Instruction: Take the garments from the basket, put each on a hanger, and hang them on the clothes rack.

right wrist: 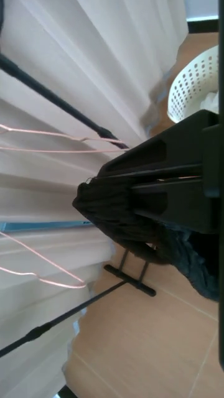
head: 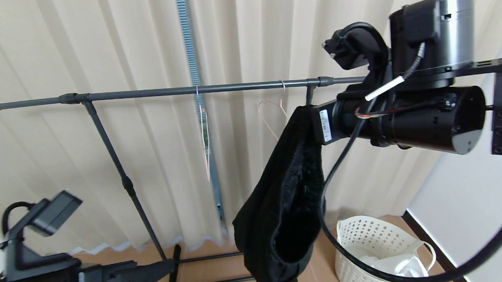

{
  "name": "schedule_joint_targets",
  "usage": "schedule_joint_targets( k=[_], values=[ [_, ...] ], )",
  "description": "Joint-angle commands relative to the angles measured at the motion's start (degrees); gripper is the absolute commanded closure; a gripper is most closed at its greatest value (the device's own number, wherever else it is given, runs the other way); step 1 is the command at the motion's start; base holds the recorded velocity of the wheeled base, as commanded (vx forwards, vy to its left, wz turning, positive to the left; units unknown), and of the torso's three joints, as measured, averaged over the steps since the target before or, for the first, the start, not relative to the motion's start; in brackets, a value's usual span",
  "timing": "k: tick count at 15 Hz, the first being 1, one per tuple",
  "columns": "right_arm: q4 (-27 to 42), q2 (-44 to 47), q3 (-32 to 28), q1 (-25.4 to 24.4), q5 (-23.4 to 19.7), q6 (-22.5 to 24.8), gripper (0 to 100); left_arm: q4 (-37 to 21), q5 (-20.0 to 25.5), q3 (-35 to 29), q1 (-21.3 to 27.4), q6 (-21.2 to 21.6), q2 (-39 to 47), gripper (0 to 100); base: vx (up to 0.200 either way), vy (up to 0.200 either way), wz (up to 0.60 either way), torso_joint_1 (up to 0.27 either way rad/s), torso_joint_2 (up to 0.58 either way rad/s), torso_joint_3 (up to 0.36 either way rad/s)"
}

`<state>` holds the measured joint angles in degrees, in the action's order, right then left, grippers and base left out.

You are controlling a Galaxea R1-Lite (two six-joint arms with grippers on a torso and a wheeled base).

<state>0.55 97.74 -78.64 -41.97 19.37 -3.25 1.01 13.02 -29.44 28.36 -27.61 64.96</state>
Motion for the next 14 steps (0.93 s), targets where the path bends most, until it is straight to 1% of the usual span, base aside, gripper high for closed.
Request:
schedule_joint_targets(
  k=[1,2,5,8,10,11,12,13,14],
  values=[
    [-0.02,5.97,-4.42,-1.71,0.76,-0.08,100,0.48,-0.28,-6.51,6.71,-4.73,13.08,0,0.000,0.000,0.00,0.000,0.00,0.000],
    [-0.28,8.08,-6.70,-3.29,1.55,-0.35,100,1.36,-0.80,-10.37,9.79,-9.13,19.15,0,0.000,0.000,0.00,0.000,0.00,0.000],
    [-0.28,9.75,-8.90,-3.99,1.99,-1.58,100,1.36,-4.67,-17.14,13.66,-15.02,28.73,0,0.000,0.000,0.00,0.000,0.00,0.000],
    [-0.37,9.66,-8.81,-3.99,2.43,-3.16,100,1.45,-7.22,-20.22,16.47,-15.98,32.59,0,0.000,0.000,0.00,0.000,0.00,0.000],
    [-0.37,9.22,-8.90,-3.99,2.95,-4.39,100,1.36,-10.29,-23.73,17.88,-19.23,36.90,0,0.000,0.000,0.00,0.000,0.00,0.000],
    [-0.37,8.87,-8.81,-3.99,3.39,-4.57,100,1.19,-13.72,-25.05,18.23,-21.08,39.45,0,0.000,0.000,0.00,0.000,0.00,0.000],
    [-0.37,8.43,-8.72,-3.99,3.39,-4.66,100,1.19,-16.54,-25.32,18.23,-21.26,41.03,0,0.000,0.000,0.00,0.000,0.00,0.000],
    [-0.37,7.55,-8.55,-3.99,3.48,-5.36,100,1.10,-20.58,-25.23,18.40,-21.26,44.02,0,0.000,0.000,0.00,0.000,0.00,0.000],
    [-0.37,6.93,-8.55,-3.99,3.48,-5.89,100,0.92,-21.81,-24.96,19.46,-21.26,45.34,0,0.000,0.000,0.00,0.000,0.00,0.000]
  ],
)
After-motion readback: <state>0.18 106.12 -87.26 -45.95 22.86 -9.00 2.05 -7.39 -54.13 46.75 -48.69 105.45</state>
